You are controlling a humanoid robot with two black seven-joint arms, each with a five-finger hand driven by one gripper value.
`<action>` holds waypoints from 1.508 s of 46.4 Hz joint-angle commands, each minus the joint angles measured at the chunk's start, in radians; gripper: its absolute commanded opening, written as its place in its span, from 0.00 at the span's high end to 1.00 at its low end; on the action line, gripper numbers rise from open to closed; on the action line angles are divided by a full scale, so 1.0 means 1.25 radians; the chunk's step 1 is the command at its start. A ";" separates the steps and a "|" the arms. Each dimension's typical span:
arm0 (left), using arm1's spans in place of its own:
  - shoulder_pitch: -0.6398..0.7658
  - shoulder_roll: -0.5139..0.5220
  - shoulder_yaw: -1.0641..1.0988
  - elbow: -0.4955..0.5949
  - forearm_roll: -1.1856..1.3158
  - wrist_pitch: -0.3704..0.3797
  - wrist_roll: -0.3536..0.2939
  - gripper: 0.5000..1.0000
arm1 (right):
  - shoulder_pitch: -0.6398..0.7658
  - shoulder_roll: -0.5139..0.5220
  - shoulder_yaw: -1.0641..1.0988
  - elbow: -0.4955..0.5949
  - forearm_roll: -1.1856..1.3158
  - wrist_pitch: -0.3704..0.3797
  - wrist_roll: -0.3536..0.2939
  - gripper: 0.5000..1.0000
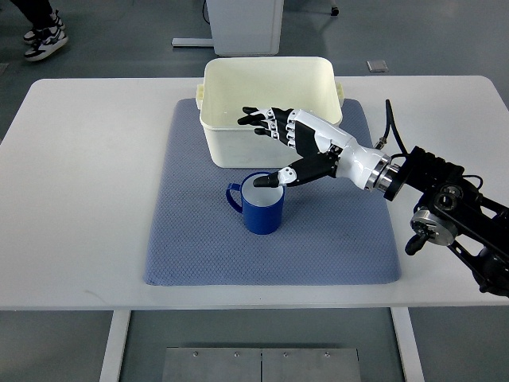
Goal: Place cup in box with right hand
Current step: 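Hook the right hand's fingers into the blue mug's rim and grip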
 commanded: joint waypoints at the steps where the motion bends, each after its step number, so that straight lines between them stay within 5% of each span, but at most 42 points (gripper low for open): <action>1: 0.001 0.000 -0.001 0.000 0.000 0.000 0.000 0.00 | -0.001 0.001 -0.001 -0.008 -0.001 0.000 0.000 0.00; 70: 0.001 0.000 0.000 0.000 0.000 0.000 0.000 0.00 | -0.028 0.071 -0.067 -0.157 -0.039 -0.032 0.015 0.00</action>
